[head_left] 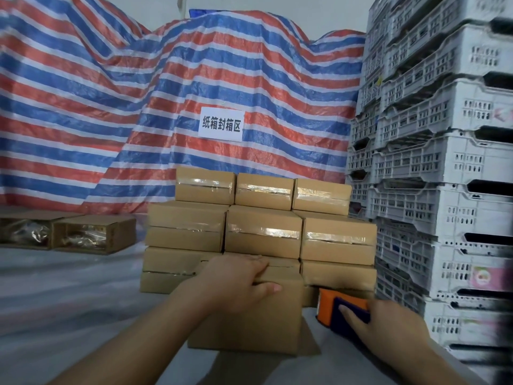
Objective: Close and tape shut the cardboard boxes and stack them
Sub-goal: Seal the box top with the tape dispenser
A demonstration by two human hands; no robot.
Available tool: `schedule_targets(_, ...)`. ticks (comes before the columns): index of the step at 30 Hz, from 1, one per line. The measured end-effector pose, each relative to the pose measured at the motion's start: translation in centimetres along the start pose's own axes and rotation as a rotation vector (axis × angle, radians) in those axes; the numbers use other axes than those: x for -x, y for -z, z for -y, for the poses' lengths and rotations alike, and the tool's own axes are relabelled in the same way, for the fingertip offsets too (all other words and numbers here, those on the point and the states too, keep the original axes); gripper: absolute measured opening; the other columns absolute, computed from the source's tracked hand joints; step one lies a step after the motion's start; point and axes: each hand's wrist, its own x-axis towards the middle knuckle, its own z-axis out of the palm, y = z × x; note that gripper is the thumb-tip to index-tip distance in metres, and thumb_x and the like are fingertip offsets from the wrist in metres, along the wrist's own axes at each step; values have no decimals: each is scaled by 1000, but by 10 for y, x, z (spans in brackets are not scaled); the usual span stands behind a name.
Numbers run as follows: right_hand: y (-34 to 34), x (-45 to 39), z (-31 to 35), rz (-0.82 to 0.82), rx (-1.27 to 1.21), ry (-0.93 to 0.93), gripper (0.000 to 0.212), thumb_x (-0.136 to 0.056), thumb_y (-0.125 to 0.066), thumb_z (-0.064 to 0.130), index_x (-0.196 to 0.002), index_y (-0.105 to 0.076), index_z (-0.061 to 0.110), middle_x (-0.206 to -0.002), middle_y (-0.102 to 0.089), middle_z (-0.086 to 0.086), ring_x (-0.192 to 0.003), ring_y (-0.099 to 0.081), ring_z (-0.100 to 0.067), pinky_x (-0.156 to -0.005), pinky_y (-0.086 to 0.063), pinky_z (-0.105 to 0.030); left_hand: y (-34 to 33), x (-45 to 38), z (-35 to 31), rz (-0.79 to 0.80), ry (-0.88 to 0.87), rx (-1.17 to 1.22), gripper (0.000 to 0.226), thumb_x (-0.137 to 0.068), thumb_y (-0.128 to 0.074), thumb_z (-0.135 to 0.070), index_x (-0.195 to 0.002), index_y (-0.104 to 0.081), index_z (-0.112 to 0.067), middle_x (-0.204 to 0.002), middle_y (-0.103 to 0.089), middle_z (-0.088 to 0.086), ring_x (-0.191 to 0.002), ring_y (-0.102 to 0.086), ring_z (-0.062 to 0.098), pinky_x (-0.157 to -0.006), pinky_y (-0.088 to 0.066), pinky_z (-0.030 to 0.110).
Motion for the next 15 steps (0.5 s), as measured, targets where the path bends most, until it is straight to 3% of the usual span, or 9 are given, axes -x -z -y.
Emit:
schedule_targets(3,15,-8,-1,-71,-154,-97,72,-79,-31,89,-70,-63,25,-61,-58,8,-58,-56,-10,-46,-40,-24,0,0,-2,0,9,27,72,-91,-34,-71,-150,-30,-29,-153,-38,-5,-135,-41,20,-107,-37,40)
schedule_targets(6,52,-23,7,-154,-596,-136,81,-72,-39,87,-55,-66,12,-43,-59,-4,-49,-61,-18,-48,-42,-27,0,0,1,-19,29,141,57,-89,-42,-70,-129,-48,-30,-119,-60,-4,-104,-57,20,-87,-48,35)
schedule_targets(8,80,-37,21,-145,-941,-127,78,-65,-49,85,-57,-70,10,-48,-65,-7,-48,-64,-24,-51,-43,-29,3,2,3,-6,61,326,55,-91,-41,-67,-131,-47,-30,-119,-60,-6,-105,-56,17,-87,-47,32)
schedule_targets(10,104,-53,41,-18,-1182,-101,74,-59,-59,83,-65,-74,11,-61,-72,-12,-50,-67,-23,-53,-48,-30,9,4,4,19,130,623,53,-98,-33,-60,-139,-44,-29,-128,-57,-3,-119,-53,17,-96,-41,33)
schedule_targets(12,119,-70,65,143,-1374,-13,63,-66,-67,74,-79,-77,13,-76,-76,-14,-60,-70,-24,-67,-54,-37,18,3,2,-19,199,870,49,-103,-24,-52,-130,-54,-24,-118,-62,2,-117,-55,22,-96,-41,32)
schedule_targets(15,127,-88,98,327,-1433,91,54,-78,-70,60,-101,-74,11,-84,-76,-14,-66,-70,-23,-75,-56,-38,31,-4,4,-125,398,1088,57,-107,-18,-42,-122,-63,-10,-126,-63,10,-121,-56,25,-101,-43,34)
